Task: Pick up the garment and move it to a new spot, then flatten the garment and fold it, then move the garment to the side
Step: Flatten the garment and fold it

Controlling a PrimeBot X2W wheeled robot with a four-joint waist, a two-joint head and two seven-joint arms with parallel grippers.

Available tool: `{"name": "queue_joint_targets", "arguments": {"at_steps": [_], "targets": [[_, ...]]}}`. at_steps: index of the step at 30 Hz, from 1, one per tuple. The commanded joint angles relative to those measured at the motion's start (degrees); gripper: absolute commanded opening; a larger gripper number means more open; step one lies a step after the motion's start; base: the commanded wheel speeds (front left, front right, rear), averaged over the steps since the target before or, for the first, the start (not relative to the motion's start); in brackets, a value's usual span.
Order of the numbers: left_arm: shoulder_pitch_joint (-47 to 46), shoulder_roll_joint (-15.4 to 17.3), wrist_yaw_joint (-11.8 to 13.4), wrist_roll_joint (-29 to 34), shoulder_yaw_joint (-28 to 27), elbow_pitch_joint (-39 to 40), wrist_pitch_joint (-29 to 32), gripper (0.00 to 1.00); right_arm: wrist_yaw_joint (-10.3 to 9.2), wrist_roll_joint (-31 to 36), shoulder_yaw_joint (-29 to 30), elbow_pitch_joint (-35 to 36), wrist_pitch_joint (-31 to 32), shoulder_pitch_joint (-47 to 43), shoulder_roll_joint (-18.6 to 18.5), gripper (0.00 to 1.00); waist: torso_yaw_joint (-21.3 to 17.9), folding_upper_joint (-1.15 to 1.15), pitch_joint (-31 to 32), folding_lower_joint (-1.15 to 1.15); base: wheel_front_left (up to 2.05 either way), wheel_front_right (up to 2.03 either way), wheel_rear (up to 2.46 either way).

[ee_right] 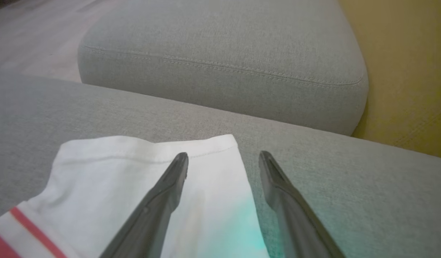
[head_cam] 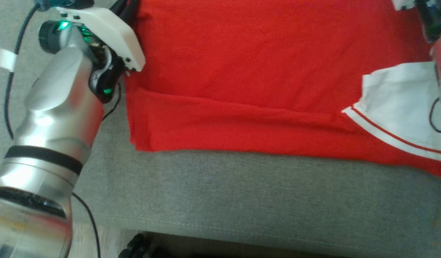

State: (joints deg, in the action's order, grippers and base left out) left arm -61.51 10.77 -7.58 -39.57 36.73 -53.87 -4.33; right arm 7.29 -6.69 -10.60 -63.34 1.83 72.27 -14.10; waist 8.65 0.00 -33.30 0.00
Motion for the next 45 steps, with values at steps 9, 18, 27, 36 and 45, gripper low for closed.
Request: {"name": "queue_joint_targets", "arguments": {"at_steps": [9, 18, 27, 36, 45], "targets": [[-3.1, -0.1, 0.1, -2.5, 2.6, -0.1, -2.6, 0.00, 0.20, 7.0, 3.1, -5.1, 5.3, 6.0, -1.9, 1.00, 4.1, 0.00, -2.3, 0.00, 0.00, 0.00, 0.00], [-4.2, -0.9, 0.1, -5.0, 4.9, -2.0, -6.0, 0.00, 0.20, 10.8, 5.2, -6.1, 5.1, 8.0, -2.1, 0.00, 4.9, 0.00, -1.8, 0.00, 0.00, 0.00, 0.00], [-6.0, 1.0, 1.4, -3.5, 1.3, -2.8, -10.6, 0.00, 0.20, 14.0, 11.5, -2.7, -7.3, 7.1, -2.7, 0.00, 2.0, 0.00, 0.4, 0.00, 0.00, 0.00, 0.00], [5.7, 3.1, 3.9, 4.5, -8.6, 8.1, -10.7, 0.00, 0.20, 7.8, 10.5, -3.6, -15.7, -0.2, 3.0, 0.00, -3.4, 0.00, 6.4, 0.00, 0.00, 0.00, 0.00], [23.7, 0.9, 4.8, 11.4, -19.3, 14.6, -10.7, 0.00, 0.20, -8.4, 3.3, 5.7, -16.8, -19.4, 4.6, 0.00, -6.7, 0.00, 14.0, 0.00, 0.00, 0.00, 0.00]]}}
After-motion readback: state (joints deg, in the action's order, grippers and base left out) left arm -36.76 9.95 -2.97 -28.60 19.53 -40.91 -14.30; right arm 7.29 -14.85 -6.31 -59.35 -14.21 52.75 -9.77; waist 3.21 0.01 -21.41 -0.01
